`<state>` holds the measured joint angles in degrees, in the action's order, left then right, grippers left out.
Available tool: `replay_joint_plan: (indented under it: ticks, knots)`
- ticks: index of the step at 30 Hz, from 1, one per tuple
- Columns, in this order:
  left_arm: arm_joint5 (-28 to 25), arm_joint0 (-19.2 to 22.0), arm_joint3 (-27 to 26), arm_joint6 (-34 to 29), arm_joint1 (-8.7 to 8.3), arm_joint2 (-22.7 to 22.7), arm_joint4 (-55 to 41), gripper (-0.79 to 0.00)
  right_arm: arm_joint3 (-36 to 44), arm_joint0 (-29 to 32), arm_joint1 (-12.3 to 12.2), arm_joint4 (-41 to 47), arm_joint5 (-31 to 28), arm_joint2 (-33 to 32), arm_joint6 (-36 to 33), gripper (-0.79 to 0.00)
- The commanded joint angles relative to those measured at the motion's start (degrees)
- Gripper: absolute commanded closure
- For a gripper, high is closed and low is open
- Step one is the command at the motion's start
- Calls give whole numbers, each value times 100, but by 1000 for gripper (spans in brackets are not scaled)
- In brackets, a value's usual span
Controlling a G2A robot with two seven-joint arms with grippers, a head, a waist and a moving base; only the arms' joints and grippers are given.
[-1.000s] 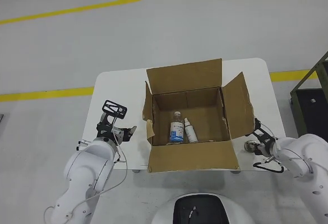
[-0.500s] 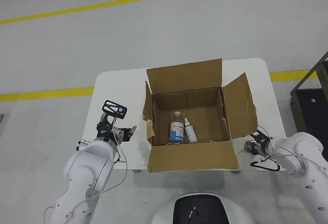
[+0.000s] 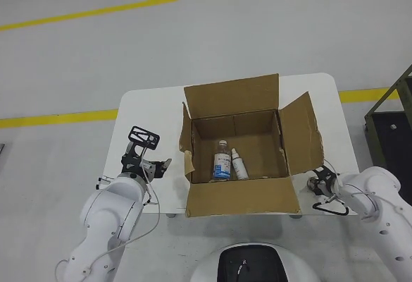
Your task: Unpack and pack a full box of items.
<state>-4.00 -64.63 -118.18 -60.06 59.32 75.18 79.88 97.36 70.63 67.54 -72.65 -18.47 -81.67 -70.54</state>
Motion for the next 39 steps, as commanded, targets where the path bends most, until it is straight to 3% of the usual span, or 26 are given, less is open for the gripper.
replay_joint_plan:
  ticks: [1, 6, 8, 9, 20, 25, 29, 34, 39]
  knots:
    - [0, 0, 0, 0, 0, 0, 0, -785, 0, -4, -4, 5, 18, 13, 0, -252]
    - [0, 0, 0, 0, 0, 0, 0, -785, -27, -16, -18, 18, 49, 46, -8, -188]
    - [0, 0, 0, 0, 0, 0, 0, -785, -41, -23, -25, 23, 53, 55, 0, -114]
    - [0, 0, 0, 0, 0, 0, 0, -785, -48, -27, -28, 24, 55, 59, 5, 0]
    - [0, 0, 0, 0, 0, 0, 0, -785, 436, 237, -98, 497, 286, -453, 155, 0]
    - [0, 0, 0, 0, 0, 0, 0, -785, 830, 585, -141, 1597, 418, -1287, 607, 0]
    - [0, 0, 0, 0, 0, 0, 0, -785, 968, 957, -156, 3269, 302, -2173, 1160, 0]
    - [0, 0, 0, 0, 0, 0, 0, -785, 785, 1378, -177, 5301, -366, -3029, 1634, 0]
    - [0, 0, 0, 0, 0, 0, 0, -785, 480, 1547, -213, 6787, -1068, -3303, 1620, 0]
